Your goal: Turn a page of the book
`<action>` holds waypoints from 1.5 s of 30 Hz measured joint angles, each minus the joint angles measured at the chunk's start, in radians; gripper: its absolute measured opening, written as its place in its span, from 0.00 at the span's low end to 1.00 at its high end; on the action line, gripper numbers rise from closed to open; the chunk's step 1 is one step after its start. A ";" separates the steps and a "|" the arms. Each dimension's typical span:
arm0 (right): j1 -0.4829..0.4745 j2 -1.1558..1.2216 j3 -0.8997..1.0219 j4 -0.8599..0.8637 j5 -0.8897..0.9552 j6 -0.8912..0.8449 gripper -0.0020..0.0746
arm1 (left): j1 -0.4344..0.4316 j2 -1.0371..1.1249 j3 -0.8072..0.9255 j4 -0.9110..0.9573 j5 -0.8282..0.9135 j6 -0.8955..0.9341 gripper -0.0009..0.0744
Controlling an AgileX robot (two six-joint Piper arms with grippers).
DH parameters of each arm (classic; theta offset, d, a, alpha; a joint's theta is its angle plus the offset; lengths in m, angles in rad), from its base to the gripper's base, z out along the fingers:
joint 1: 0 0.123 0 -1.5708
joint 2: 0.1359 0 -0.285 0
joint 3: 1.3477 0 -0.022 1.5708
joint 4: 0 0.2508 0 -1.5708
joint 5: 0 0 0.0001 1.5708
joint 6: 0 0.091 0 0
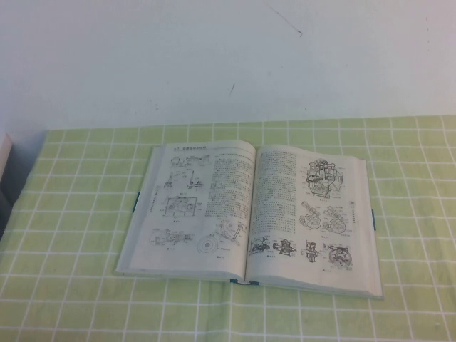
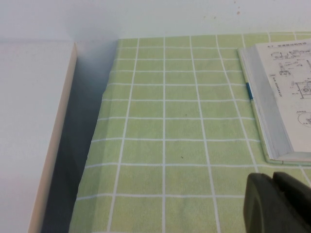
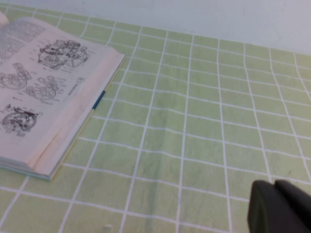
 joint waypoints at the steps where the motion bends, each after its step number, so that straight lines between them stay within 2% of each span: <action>1: 0.000 0.000 0.000 0.000 0.000 0.000 0.02 | 0.000 0.000 0.000 0.000 0.000 -0.002 0.01; 22: 0.000 0.000 0.000 -0.048 0.000 -0.004 0.02 | 0.000 0.000 0.000 0.002 0.000 0.002 0.01; 26: 0.000 0.000 0.000 -0.088 -0.002 -0.004 0.02 | 0.000 0.000 0.002 0.003 -0.043 0.002 0.01; 32: 0.000 0.000 0.006 -0.109 -0.121 -0.004 0.02 | 0.000 0.000 0.004 0.006 -0.268 0.002 0.01; 40: 0.000 0.000 0.006 -0.110 -0.486 -0.004 0.02 | 0.000 0.000 0.004 0.006 -0.671 0.002 0.01; 45: 0.000 0.000 0.006 -0.111 -0.690 0.053 0.02 | 0.000 0.000 0.004 0.006 -0.817 0.002 0.01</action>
